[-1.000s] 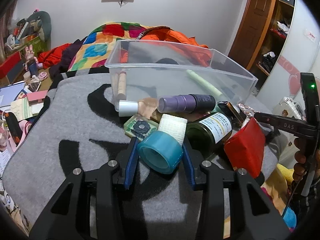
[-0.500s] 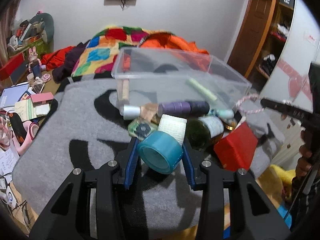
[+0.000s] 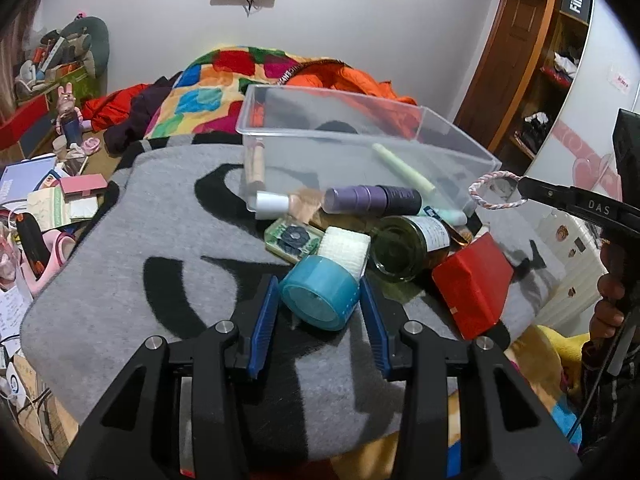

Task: Organize objects
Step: 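Grasp the blue tape roll with the left gripper while the right grasps the rope loop, then lower the blue tape into the box with the left gripper while the right releases the rope loop inside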

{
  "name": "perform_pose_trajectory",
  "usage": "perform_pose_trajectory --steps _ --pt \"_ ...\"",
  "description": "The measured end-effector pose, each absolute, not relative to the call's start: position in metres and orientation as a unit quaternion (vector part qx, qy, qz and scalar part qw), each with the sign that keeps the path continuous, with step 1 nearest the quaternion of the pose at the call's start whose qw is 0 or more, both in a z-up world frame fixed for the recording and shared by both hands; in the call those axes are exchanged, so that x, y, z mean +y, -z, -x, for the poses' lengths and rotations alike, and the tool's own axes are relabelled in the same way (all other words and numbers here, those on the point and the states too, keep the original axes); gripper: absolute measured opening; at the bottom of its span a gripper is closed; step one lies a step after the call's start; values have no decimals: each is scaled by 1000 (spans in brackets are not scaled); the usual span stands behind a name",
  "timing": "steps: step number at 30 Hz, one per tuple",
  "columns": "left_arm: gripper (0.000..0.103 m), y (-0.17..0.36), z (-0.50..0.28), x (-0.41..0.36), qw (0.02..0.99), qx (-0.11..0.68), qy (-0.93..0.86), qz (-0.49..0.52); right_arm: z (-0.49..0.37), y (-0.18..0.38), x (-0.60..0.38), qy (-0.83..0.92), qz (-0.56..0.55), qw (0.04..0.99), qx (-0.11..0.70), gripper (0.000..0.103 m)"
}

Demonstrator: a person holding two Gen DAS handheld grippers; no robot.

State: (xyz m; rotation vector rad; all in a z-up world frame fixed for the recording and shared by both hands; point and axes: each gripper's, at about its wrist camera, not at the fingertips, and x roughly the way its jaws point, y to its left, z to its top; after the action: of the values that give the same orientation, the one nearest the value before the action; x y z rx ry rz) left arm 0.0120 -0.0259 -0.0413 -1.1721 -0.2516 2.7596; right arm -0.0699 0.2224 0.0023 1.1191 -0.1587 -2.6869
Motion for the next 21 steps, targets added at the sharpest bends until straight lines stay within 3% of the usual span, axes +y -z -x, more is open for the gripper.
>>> perform_pose_trajectory --steps 21 --pt "41 -22 20 -34 53 -77 -943 319 90 -50 200 938 -307 153 -51 11"
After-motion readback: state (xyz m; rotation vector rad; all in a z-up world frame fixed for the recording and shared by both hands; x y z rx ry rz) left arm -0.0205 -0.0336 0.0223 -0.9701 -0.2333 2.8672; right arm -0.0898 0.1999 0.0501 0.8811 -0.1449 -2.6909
